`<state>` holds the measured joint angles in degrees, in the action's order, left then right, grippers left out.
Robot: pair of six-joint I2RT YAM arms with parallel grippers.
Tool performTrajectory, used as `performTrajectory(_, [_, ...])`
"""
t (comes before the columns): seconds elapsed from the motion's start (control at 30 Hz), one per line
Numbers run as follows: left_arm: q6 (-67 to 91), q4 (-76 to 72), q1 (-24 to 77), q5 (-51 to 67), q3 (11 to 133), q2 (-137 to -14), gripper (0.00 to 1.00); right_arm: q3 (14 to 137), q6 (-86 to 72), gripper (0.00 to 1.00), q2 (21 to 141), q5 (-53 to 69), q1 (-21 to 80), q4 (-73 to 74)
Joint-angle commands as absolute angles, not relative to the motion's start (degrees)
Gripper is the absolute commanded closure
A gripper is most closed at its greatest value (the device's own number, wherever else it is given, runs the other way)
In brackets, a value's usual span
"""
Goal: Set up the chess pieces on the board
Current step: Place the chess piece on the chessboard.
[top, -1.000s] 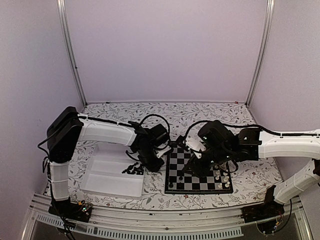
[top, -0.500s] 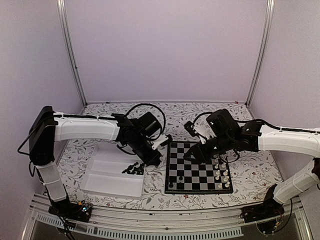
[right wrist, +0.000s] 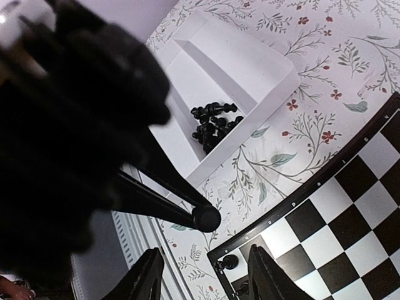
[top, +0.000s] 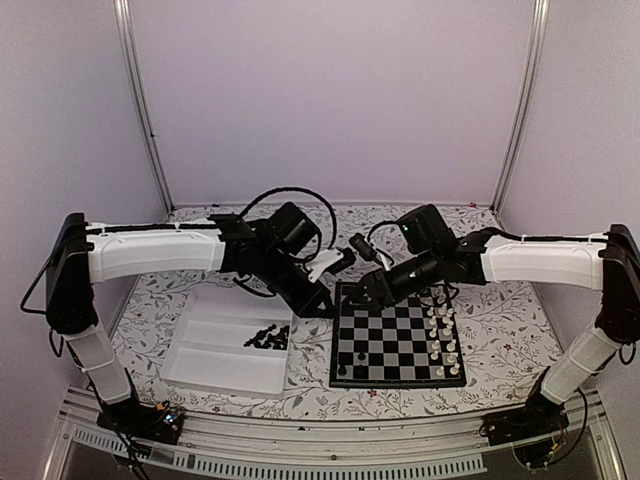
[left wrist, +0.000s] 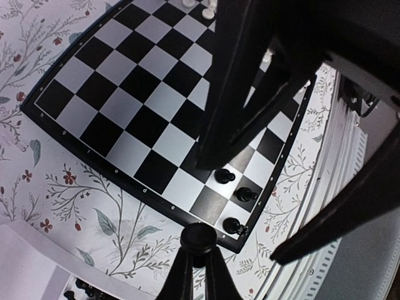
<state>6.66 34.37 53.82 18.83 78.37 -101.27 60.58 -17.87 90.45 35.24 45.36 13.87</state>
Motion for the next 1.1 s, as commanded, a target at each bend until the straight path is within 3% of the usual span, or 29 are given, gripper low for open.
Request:
performTrajectory(0.0, [6.42,32.96,53.47,20.57,79.96,-100.65,0.95,62.1,-20.84,0.51,92.54,41.43,45.42,9.67])
performTrajectory(0.23, [7.08,30.32,53.62,21.5,78.0,-98.3,0.96,61.71,-24.08,0.53,94.24,43.17,45.35,6.41])
performTrajectory(0.63, [7.73,27.25,53.8,21.76,76.18,-95.63,0.96,58.17,-29.8,0.67,95.13,46.7,44.64,-0.26])
performTrajectory(1.07, [7.8,25.5,53.9,23.77,74.62,-94.35,0.96,54.78,-35.57,0.63,94.48,51.09,42.76,-9.7])
